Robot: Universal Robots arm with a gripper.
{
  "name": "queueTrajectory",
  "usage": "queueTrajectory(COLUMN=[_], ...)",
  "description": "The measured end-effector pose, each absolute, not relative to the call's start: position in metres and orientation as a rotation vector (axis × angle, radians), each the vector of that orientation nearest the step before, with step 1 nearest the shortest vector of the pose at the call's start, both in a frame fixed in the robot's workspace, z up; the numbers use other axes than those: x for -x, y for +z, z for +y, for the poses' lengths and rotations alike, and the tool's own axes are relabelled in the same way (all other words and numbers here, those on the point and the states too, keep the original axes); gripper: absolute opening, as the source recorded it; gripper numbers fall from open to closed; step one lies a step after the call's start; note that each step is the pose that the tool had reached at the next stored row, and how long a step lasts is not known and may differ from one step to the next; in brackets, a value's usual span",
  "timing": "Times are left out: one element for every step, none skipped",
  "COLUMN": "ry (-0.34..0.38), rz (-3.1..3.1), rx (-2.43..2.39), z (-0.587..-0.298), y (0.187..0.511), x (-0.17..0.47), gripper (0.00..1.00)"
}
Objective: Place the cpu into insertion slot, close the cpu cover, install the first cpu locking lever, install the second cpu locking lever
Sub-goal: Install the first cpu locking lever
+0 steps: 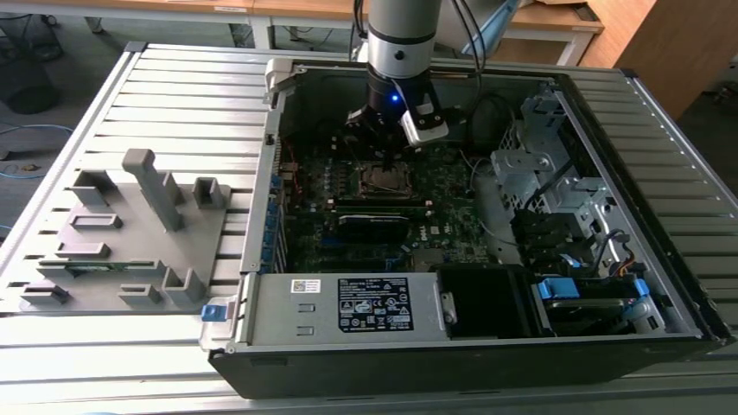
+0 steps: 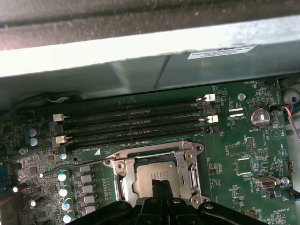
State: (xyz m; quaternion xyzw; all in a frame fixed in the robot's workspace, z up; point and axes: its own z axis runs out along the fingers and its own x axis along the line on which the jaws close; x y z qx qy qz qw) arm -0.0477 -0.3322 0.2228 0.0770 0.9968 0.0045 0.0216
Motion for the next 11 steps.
queueTrajectory(ry=[0.014,0.014,0.014,0.014,0.014,0.013,0.013,0.014,0.014,0.014,0.014], rz=[3.089,3.089,3.089,3.089,3.089,3.089,3.089,3.089,3.089,3.089,3.089], rx=[-0.239,-0.239,-0.239,-0.239,-0.239,-0.239,-0.239,-0.239,-0.239,-0.239,-0.239], z=[-0.3322,-0.3322,-0.3322,-0.3322,-0.3322,-0.3322,-0.3322,-0.3322,-0.3322,-0.3322,-0.3321], y=[0.2228,0.2232,0.2242,0.2243,0.2245,0.2250,0.2254,0.2258,0.2263,0.2267,0.2269], x=[0.0476,0.0477,0.0477,0.0477,0.0477,0.0477,0.0477,0.0477,0.0477,0.0477,0.0476], gripper=[0.10,0.10,0.10,0.10,0.10,0.10,0.10,0.10,0.10,0.10,0.10])
